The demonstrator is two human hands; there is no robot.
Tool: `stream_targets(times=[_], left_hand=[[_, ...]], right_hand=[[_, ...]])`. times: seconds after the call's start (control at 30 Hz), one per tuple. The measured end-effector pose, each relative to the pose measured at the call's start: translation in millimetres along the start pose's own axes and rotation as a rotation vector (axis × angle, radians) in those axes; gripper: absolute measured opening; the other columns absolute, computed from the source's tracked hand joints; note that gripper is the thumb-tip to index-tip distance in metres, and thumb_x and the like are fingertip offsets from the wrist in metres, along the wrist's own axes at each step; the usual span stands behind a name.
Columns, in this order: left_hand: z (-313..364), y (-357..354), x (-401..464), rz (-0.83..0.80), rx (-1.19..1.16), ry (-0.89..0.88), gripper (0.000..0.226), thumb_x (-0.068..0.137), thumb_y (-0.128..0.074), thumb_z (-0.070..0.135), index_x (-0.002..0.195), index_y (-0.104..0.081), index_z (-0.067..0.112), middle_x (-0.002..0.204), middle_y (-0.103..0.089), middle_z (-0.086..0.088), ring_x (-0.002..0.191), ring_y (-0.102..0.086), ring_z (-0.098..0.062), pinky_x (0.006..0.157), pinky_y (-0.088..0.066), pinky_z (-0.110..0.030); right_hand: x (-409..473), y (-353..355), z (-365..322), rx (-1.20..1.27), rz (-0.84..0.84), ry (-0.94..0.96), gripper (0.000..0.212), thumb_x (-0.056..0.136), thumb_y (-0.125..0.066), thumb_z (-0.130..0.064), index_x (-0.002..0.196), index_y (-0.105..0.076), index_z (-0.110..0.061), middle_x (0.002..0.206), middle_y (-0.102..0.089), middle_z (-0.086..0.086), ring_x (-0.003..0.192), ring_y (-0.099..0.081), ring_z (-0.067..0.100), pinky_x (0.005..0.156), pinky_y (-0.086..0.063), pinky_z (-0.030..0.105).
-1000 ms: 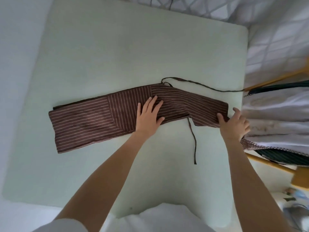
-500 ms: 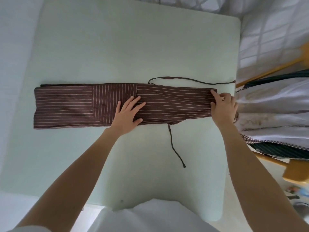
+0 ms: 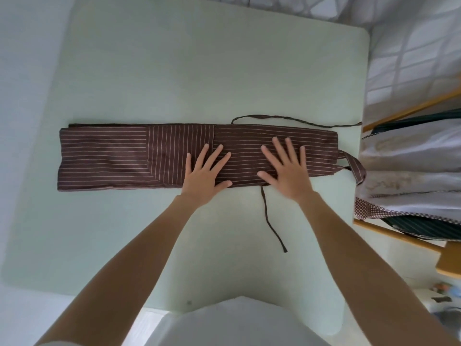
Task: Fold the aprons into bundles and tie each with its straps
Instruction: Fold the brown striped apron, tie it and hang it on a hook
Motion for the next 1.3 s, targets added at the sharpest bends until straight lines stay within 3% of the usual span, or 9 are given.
stream_targets(times=[0.1, 0.23, 0.4, 0.6, 0.77, 0.93, 1.1, 1.2, 1.3], left_hand=[[-3.9, 0.0, -2.4, 0.039, -0.074, -0.038, 0.069, 0.089, -0.043, 0.058, 0.148, -0.016, 0.034, 0.157, -0.005, 0.007, 0.145, 0.006, -0.019, 0.113, 0.008, -0.051], [-25.5, 17.5, -21.7, 0.213, -0.431, -0.046, 0.048, 0.092, -0.056, 0.03, 0.138, -0.043, 0.022, 0.15, -0.032, -0.001, 0.14, -0.024, -0.019, 0.114, -0.021, -0.047], [-107.5, 38.3, -75.0, 0.497, -0.488, 0.394, 0.04, 0.09, -0.059, 0.017, 0.129, -0.052, 0.016, 0.139, -0.046, -0.004, 0.128, -0.039, -0.022, 0.107, -0.029, -0.041], [-211.4, 40.3, -116.6, 0.334, -0.35, 0.795, 0.056, 0.09, -0.055, 0.017, 0.142, -0.035, 0.027, 0.154, -0.022, -0.007, 0.143, -0.01, -0.027, 0.115, -0.005, -0.051], [-246.5, 41.8, -138.6, 0.293, -0.399, 0.973, 0.075, 0.085, -0.064, 0.039, 0.146, -0.025, 0.02, 0.152, -0.021, -0.014, 0.139, -0.017, -0.034, 0.112, -0.02, -0.05], [-237.3, 55.3, -143.4, 0.337, -0.561, 1.031, 0.062, 0.088, -0.062, 0.026, 0.141, -0.034, 0.012, 0.127, -0.056, -0.014, 0.114, -0.053, -0.033, 0.093, -0.044, -0.042], [-172.7, 97.8, -142.5, 0.646, -0.779, 0.896, 0.033, 0.085, -0.065, 0.027, 0.114, -0.06, 0.011, 0.097, -0.068, 0.001, 0.084, -0.062, -0.012, 0.074, -0.044, -0.015], [-112.4, 110.2, -124.9, 0.685, -0.918, 0.713, 0.02, 0.082, -0.069, 0.028, 0.099, -0.062, 0.018, 0.081, -0.066, 0.013, 0.075, -0.065, -0.007, 0.071, -0.053, -0.022], [-51.1, 112.5, -103.6, 0.627, -0.943, 0.568, 0.023, 0.082, -0.069, 0.028, 0.103, -0.064, 0.02, 0.085, -0.068, 0.011, 0.079, -0.065, -0.007, 0.075, -0.053, -0.027]], right_hand=[[-7.0, 4.0, 32.2, 0.025, 0.035, -0.055, 0.073, 0.085, -0.013, -0.073, 0.148, -0.008, -0.037, 0.159, -0.001, 0.0, 0.145, 0.005, 0.029, 0.115, 0.006, 0.049], [-20.0, 18.5, 3.9, 0.123, 0.185, -0.032, 0.058, 0.096, -0.025, -0.052, 0.143, -0.036, -0.02, 0.153, -0.027, 0.008, 0.144, -0.012, 0.028, 0.116, -0.003, 0.049], [-3.0, 30.9, -102.7, 0.273, 0.29, 0.179, 0.038, 0.096, -0.037, -0.027, 0.125, -0.057, -0.014, 0.137, -0.05, 0.009, 0.134, -0.035, 0.026, 0.114, -0.02, 0.043], [31.0, -2.5, -175.8, 0.034, 0.026, 0.193, 0.057, 0.093, -0.017, -0.058, 0.147, -0.016, -0.039, 0.158, -0.006, 0.005, 0.144, 0.006, 0.031, 0.111, 0.007, 0.056], [25.5, -11.6, -169.9, -0.007, -0.016, 0.155, 0.062, 0.089, -0.011, -0.066, 0.146, -0.002, -0.043, 0.158, 0.007, 0.0, 0.143, 0.017, 0.027, 0.112, 0.011, 0.055], [12.9, -13.8, -169.1, 0.012, -0.037, 0.147, 0.062, 0.089, -0.012, -0.066, 0.146, -0.001, -0.043, 0.158, 0.008, 0.0, 0.143, 0.018, 0.026, 0.112, 0.011, 0.055], [-3.2, -14.7, -175.3, 0.107, -0.075, 0.117, 0.064, 0.09, -0.026, -0.064, 0.147, -0.006, -0.043, 0.158, 0.008, 0.0, 0.142, 0.019, 0.025, 0.111, 0.011, 0.055], [1.7, 9.9, -173.6, 0.495, -0.121, 0.077, 0.065, 0.093, -0.049, -0.043, 0.148, -0.016, -0.035, 0.159, -0.003, -0.001, 0.145, 0.007, 0.021, 0.114, 0.003, 0.053], [-5.0, 53.0, -142.1, 0.972, 0.062, -0.083, 0.052, 0.095, -0.052, -0.021, 0.144, -0.034, -0.02, 0.151, -0.032, 0.001, 0.14, -0.025, 0.015, 0.115, -0.021, 0.035]])
Point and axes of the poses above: each hand's wrist, its own x-axis towards the middle knuckle, its own y-axis out of the back of the hand, z = x × y, the point moved 5 cm from there along x, towards the middle knuckle
